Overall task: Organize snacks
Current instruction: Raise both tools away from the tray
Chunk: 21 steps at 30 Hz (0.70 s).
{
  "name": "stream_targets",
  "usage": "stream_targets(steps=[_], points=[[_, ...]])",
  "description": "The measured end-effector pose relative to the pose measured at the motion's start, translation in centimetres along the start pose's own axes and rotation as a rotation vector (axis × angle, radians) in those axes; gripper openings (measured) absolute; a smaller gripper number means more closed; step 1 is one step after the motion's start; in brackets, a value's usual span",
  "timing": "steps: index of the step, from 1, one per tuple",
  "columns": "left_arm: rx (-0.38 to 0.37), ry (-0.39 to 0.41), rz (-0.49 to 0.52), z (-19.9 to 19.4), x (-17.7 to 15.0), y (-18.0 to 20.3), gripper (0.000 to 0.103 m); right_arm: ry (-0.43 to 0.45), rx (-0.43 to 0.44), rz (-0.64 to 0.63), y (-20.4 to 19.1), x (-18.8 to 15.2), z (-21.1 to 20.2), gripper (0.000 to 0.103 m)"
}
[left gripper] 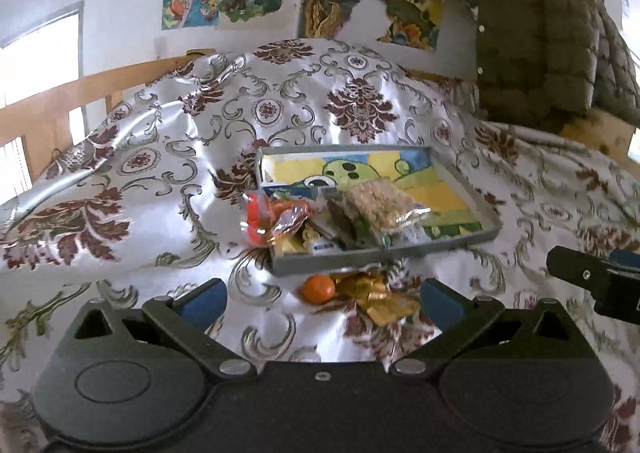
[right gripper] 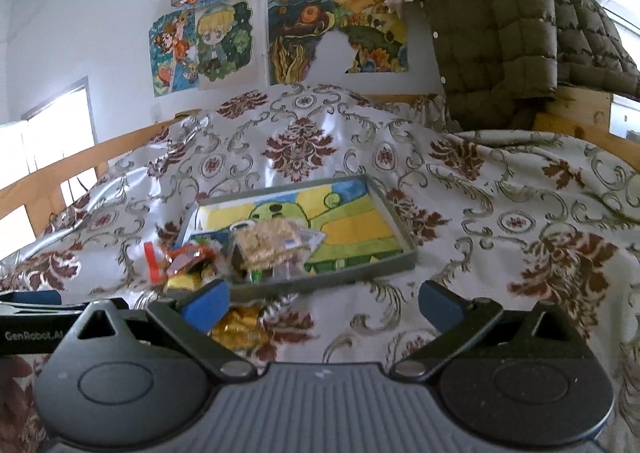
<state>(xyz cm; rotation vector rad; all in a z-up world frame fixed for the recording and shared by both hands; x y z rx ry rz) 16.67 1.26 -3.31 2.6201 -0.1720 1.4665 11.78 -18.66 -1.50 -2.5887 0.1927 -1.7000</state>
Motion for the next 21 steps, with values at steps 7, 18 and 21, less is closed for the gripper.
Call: stream_targets(steps=[7, 18, 21], points=[[0.037, -0.038, 0.043, -1.7, -2.1, 0.0, 0.102, -0.054, 0.002, 0.018, 0.1, -2.4, -2.0, 0.103], [0.142, -0.144, 0.028, -2.9, -4.3, -1.3, 0.102, -0.196, -0.041, -0.001, -0.1, -5.8, -2.5, 0.103], [0.156, -0.150, 0.026, -3.0, -4.4, -1.5, 0.102, -0.236, -0.046, -0.012, -0.3, -6.5, -2.3, 0.103]])
Point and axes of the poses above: each gripper's, at about its wrist camera, not at the fingertips, and z roughly the way its jaws point, y to its right, x to its top, the point moved 7 cm from there along z, roughly the way its jaws point, and after that the axes turned 1 degree about x, right-handed, at the moved point
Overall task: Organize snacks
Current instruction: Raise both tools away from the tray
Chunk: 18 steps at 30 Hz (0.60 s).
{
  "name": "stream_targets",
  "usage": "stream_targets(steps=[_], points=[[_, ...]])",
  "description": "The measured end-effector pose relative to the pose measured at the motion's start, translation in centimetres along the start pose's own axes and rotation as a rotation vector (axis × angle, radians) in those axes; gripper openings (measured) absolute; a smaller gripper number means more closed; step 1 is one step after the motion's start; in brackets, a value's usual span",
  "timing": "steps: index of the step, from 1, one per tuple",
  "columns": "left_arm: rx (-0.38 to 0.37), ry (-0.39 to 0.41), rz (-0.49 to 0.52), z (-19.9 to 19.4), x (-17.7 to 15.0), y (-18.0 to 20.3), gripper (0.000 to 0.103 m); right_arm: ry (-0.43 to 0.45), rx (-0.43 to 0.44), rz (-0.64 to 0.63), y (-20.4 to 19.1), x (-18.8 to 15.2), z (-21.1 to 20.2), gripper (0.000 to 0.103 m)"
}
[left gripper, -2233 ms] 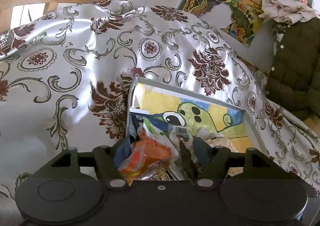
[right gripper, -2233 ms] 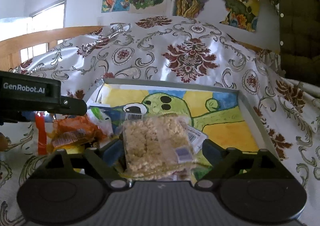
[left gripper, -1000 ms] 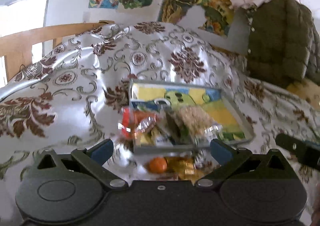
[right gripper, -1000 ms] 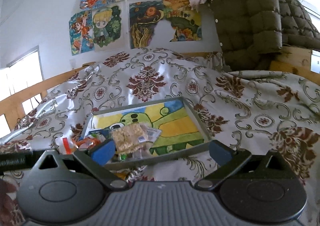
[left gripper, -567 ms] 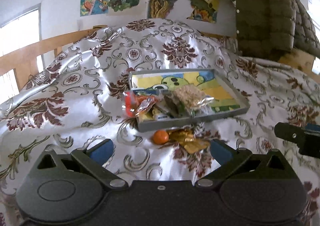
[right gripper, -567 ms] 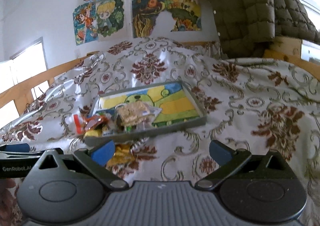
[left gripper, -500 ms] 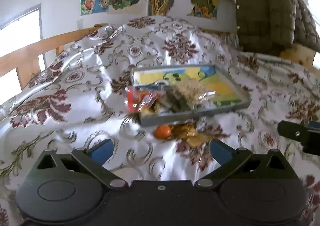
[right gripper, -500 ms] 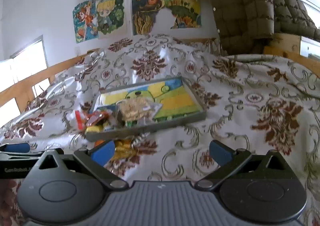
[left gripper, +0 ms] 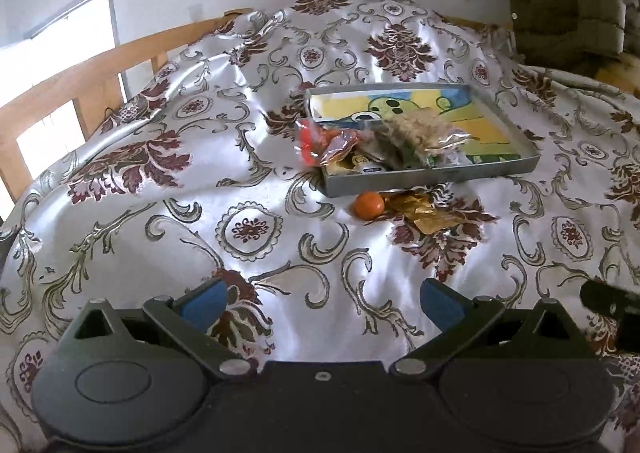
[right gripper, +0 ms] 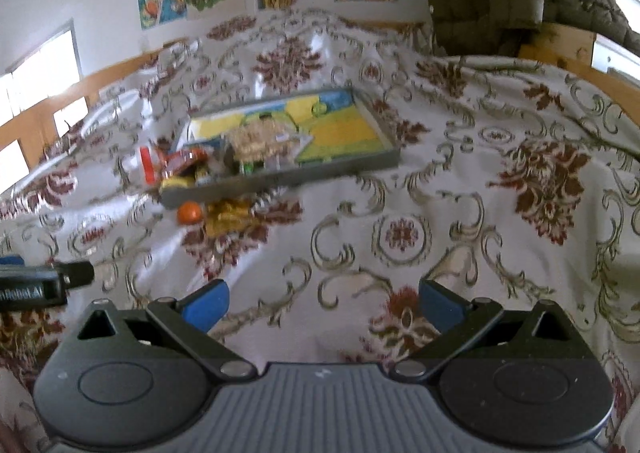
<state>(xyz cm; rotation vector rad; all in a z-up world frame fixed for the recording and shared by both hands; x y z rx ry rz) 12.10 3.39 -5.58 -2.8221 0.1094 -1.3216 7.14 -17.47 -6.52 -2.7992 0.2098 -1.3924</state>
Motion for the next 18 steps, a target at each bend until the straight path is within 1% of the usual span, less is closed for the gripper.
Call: stream_targets(steps=[7, 12, 16, 18], points=[[0.017, -0.026, 0.012, 0.6, -0.2, 0.2, 0.102, -0.036, 0.014, 0.013, -0.1, -0.4, 0.7, 0.103], [0.023, -0.058, -0.007, 1.4, -0.3, -0.1, 0.102, -0.082, 0.041, 0.010, -0.4, -0.6, 1.5, 0.103], [0.020, -0.076, -0.023, 2.1, -0.1, -0.4, 0.102, -0.109, 0.076, -0.018, -1.2, 0.0, 1.9, 0.103], [0.023, -0.072, -0.013, 2.5, 0.5, -0.4, 0.102, -0.102, 0.087, -0.027, -1.4, 0.7, 1.9, 0.103]])
Point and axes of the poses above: each gripper's, at about its wrist camera, not at the fingertips, and z roughly the way its jaws point, y to its right, x to its top, the point moved 7 cm from there along z, roughly the way its jaws point, and after that the axes turned 1 degree about x, right-handed, at the moved point
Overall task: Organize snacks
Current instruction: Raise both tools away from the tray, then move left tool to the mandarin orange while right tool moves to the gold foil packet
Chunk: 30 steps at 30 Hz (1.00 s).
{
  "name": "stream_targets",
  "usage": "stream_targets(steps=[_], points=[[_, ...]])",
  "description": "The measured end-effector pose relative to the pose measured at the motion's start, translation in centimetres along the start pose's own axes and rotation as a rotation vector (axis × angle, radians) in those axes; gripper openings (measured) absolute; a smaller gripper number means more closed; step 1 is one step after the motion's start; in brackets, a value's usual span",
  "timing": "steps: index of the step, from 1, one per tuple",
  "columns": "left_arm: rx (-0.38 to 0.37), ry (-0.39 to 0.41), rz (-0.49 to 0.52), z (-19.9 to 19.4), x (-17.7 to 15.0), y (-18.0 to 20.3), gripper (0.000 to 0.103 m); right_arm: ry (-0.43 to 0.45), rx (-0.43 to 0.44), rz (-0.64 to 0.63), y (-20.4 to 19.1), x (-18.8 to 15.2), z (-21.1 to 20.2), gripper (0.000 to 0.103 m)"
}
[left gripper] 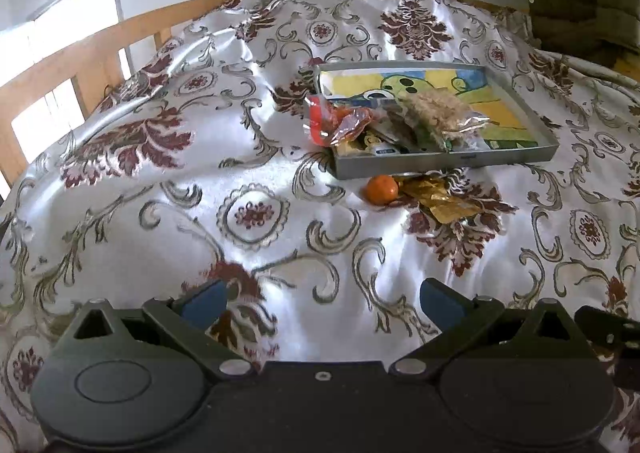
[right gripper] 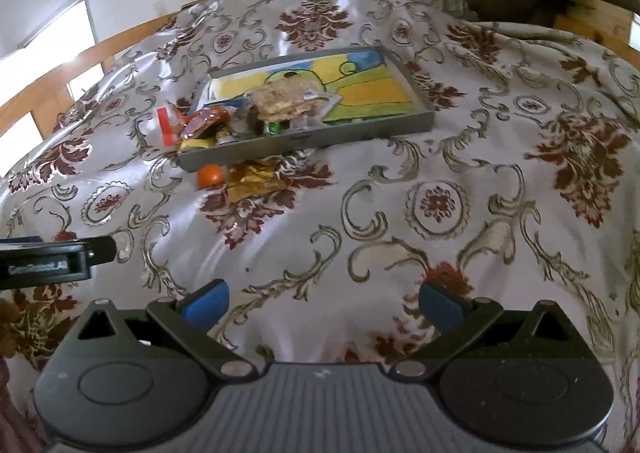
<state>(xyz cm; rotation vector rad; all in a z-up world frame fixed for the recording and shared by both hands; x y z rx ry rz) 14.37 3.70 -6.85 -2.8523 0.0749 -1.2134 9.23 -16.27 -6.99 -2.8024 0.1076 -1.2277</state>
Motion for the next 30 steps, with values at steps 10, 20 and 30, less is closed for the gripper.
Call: stream_targets(steps=[10, 20, 30], points=[[0.000, 0.018, 0.068, 1.9, 3.0, 0.5, 0.102, 0.024, -0.002, -0.226, -0.4, 3.6, 2.2, 0.103], [-0.032, -0.025, 0.189, 6.4, 6.1, 0.9, 0.102, 0.060, 0.057, -0.173, 0.0, 4.9, 5.3, 0.103], [-0.077, -0.040, 0.144, 10.5, 7.3, 1.3, 0.102, 0.034, 0.085, -0.215, -1.4, 5.3, 8.8, 0.103]])
Point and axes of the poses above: each gripper's, at about its wrist camera, not at the fingertips, and z roughly the way its jaws point, y to its right, x to its top, the point moved 7 cm from there along z, roughly the way its jaws point, and after that the axes turned 1 degree about x, right-handed, at the moved point
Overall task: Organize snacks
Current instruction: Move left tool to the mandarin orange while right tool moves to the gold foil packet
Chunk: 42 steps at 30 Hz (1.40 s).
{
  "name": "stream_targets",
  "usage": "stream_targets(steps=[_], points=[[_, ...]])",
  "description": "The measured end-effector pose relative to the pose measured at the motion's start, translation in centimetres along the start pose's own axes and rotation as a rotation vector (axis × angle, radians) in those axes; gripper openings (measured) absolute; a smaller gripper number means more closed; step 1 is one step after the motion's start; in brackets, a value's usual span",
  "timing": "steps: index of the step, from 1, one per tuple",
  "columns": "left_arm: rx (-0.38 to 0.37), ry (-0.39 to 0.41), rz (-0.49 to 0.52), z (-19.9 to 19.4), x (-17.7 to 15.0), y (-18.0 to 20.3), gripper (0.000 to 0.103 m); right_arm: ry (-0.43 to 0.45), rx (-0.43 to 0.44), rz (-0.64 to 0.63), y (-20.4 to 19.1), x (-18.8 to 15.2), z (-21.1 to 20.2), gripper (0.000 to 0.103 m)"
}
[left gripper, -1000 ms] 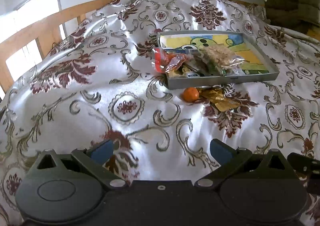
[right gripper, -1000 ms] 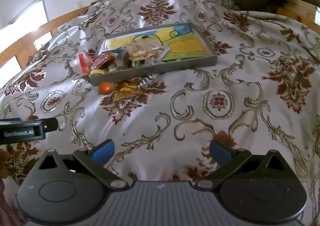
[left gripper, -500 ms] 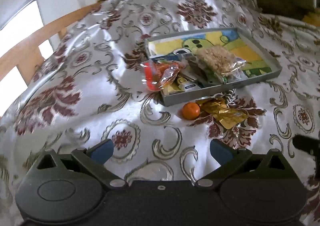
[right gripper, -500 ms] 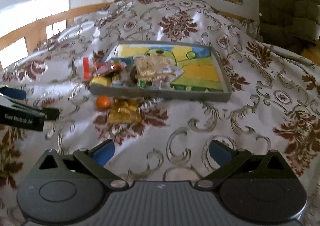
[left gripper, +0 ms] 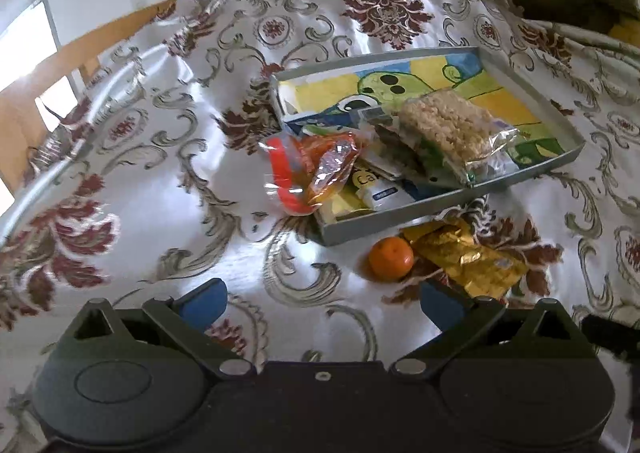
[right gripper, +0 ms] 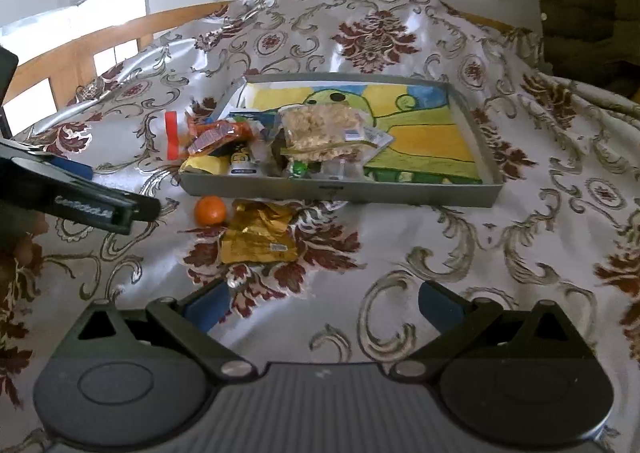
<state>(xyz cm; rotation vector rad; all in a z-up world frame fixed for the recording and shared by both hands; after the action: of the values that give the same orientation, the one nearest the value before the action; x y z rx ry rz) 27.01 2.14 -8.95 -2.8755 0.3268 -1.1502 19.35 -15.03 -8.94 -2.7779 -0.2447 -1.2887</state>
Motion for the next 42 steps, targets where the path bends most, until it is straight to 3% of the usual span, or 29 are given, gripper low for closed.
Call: stream_targets(steps=[8, 18, 24, 36, 42], points=[[-0.079, 0.009, -0.061, 3.0, 0.8, 0.3, 0.102, -0.009, 0.035, -0.034, -1.0, 0.4, 3.1, 0.103], [-0.084, -0.046, -0.093, 5.8, 0.2, 0.6, 0.102, -0.017, 0.012, -0.140, -2.4, 0.7, 6.0, 0.103], [-0.099, -0.044, -0.125, 6.6, 0.6, 0.4, 0.102, -0.019, 0.034, -0.159, -3.0, 1.1, 7.0, 0.103], [-0.149, -0.034, -0.167, 6.8, 0.9, 0.5, 0.102, 0.002, -0.009, -0.202, -3.1, 1.8, 8.6, 0.102], [-0.174, -0.036, -0.181, 6.4, 1.0, 0.2, 0.088, -0.006, 0.027, -0.159, -2.8, 1.9, 8.6, 0.096]])
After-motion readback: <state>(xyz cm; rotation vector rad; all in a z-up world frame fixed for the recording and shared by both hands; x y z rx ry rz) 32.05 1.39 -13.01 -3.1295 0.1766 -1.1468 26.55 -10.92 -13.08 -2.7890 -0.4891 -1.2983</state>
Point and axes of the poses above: each gripper's, at about its wrist camera, not at the fingertips, and z roughly the way its jaws point, y to its right, x to its top, the point moved 7 cm from there along z, roughly the way its jaws point, and after that the axes turned 1 degree about x, right-handed, at the moved point
